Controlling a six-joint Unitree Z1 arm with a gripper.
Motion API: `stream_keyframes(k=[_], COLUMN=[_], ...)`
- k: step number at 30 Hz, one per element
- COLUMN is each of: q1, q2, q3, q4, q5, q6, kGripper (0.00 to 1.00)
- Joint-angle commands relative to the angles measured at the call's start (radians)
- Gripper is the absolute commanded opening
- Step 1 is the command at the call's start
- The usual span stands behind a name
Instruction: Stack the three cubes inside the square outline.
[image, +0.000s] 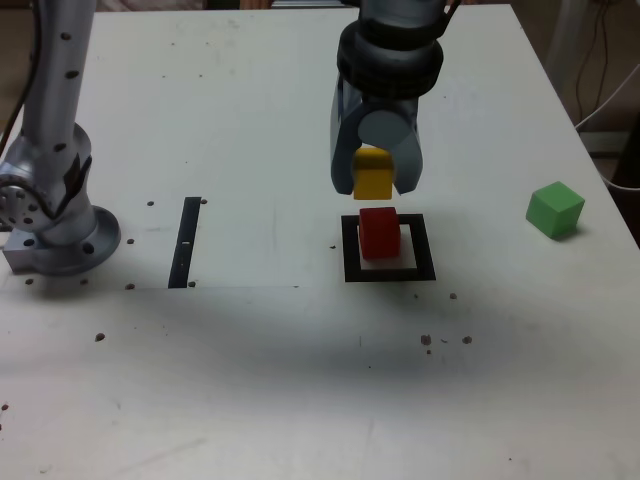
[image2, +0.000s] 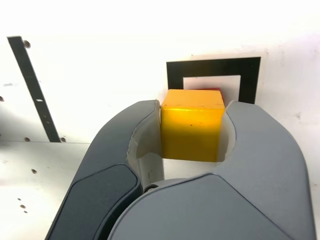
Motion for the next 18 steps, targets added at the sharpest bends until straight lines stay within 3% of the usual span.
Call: stream_keyframes(k=[1,18], q1=[-0.007,-0.050], q2=[0.000,-0.002], q3=[0.008,0.058], q4=[-0.012,-0.058], q5=[-0.001,-0.026], q6=[-0.008,-0.034], kGripper=[0.22,0.23])
